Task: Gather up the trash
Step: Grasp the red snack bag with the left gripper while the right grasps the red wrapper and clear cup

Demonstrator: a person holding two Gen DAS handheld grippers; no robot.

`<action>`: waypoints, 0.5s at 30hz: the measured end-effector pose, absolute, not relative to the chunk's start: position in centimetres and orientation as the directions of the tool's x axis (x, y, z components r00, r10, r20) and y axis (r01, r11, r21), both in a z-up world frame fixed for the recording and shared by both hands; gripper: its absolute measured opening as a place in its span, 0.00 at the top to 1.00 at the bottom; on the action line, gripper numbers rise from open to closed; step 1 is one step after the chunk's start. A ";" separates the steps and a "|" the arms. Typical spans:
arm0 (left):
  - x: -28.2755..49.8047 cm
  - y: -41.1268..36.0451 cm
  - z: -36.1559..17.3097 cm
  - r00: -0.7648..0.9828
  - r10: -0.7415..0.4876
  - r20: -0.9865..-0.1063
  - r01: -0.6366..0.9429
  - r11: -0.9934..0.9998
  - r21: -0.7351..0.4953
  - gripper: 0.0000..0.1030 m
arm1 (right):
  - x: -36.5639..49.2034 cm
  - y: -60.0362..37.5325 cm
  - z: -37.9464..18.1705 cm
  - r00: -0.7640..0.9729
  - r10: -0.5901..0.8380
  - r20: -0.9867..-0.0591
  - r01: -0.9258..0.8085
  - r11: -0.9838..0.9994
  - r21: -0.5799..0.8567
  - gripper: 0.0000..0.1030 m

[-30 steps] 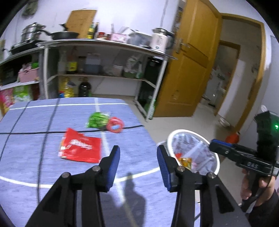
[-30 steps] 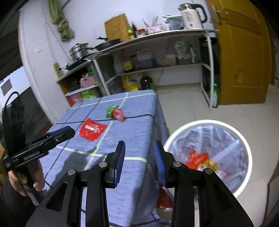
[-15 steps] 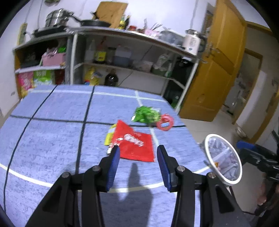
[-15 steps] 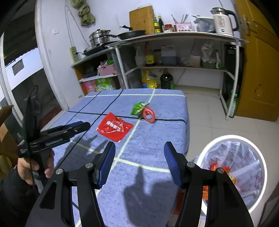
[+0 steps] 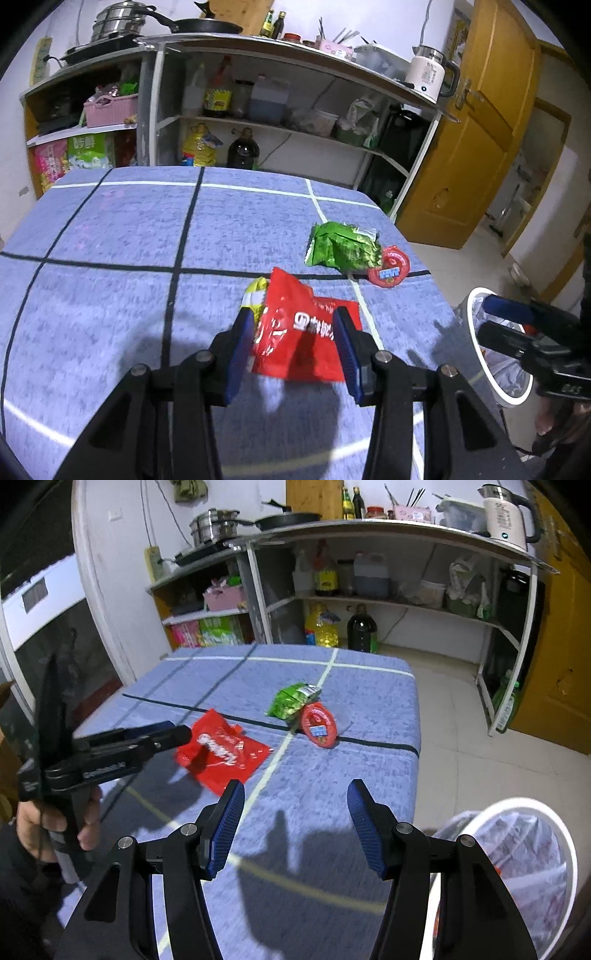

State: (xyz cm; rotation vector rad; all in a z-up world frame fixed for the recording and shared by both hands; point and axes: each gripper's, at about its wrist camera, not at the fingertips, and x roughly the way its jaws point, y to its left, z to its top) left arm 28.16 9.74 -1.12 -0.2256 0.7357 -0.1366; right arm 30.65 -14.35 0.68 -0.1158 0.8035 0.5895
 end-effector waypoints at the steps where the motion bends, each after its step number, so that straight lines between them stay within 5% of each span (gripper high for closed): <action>1: 28.4 9.6 -1.2 0.731 -0.205 -0.651 0.051 0.967 -0.248 0.56 | 31.3 -14.1 0.4 0.543 0.444 -0.712 -0.535 0.837 0.114 0.43; 8: 29.5 8.3 -1.8 0.715 -0.213 -0.665 0.097 0.973 -0.207 0.56 | 36.0 -12.0 -1.4 0.521 0.425 -0.740 -0.535 0.839 0.105 0.43; 15: 30.0 8.7 -1.9 0.709 -0.200 -0.677 0.075 0.975 -0.209 0.81 | 39.9 -10.3 -2.9 0.511 0.394 -0.764 -0.555 0.830 0.057 0.43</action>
